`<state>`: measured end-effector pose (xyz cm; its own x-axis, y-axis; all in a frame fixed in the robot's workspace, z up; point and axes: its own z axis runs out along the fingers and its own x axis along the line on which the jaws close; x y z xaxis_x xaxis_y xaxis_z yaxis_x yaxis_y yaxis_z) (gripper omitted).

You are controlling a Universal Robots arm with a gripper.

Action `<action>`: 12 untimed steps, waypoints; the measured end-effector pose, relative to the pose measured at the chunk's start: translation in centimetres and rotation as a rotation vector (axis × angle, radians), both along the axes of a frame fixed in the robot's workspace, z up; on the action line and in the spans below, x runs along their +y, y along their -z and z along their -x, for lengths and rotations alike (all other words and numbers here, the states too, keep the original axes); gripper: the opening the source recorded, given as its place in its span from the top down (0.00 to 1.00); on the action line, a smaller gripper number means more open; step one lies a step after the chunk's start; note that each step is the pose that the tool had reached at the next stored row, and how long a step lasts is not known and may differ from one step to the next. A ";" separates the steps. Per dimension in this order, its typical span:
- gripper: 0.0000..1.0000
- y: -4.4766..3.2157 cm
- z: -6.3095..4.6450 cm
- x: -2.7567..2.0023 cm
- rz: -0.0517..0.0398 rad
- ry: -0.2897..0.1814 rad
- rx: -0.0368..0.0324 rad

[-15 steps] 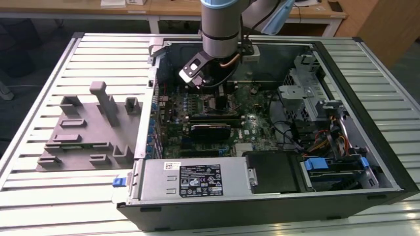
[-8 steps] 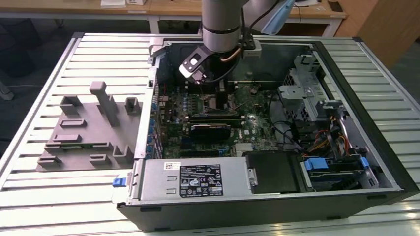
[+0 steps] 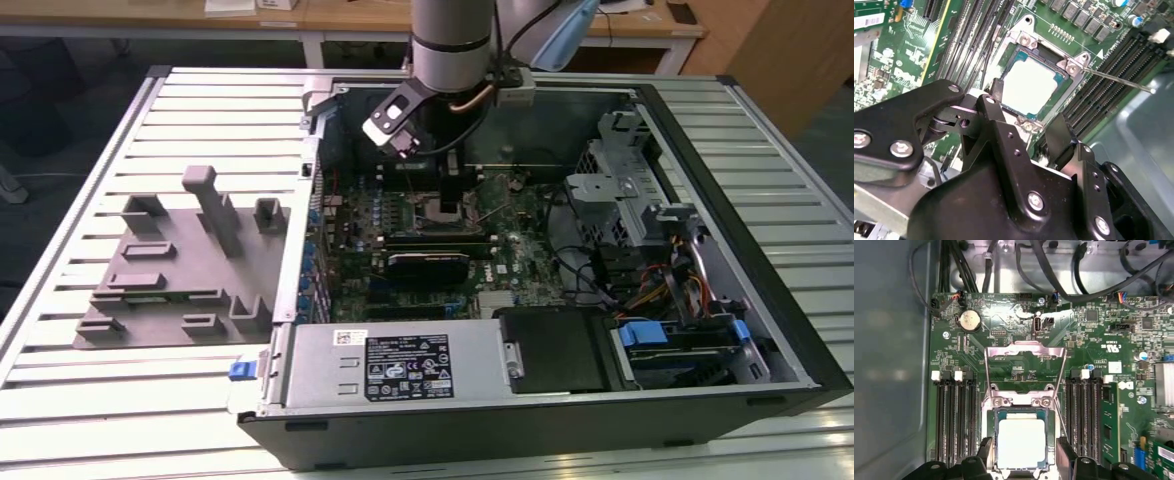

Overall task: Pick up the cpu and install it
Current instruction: 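Place the cpu into insertion slot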

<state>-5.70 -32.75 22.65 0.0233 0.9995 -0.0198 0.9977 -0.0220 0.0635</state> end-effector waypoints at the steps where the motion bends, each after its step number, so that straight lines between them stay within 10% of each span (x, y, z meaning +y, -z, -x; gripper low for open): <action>1: 0.39 -0.20 0.0 0.00 0.0001 0.000 0.0001; 12: 0.39 -1.51 0.0 0.00 -0.0001 0.000 -0.0001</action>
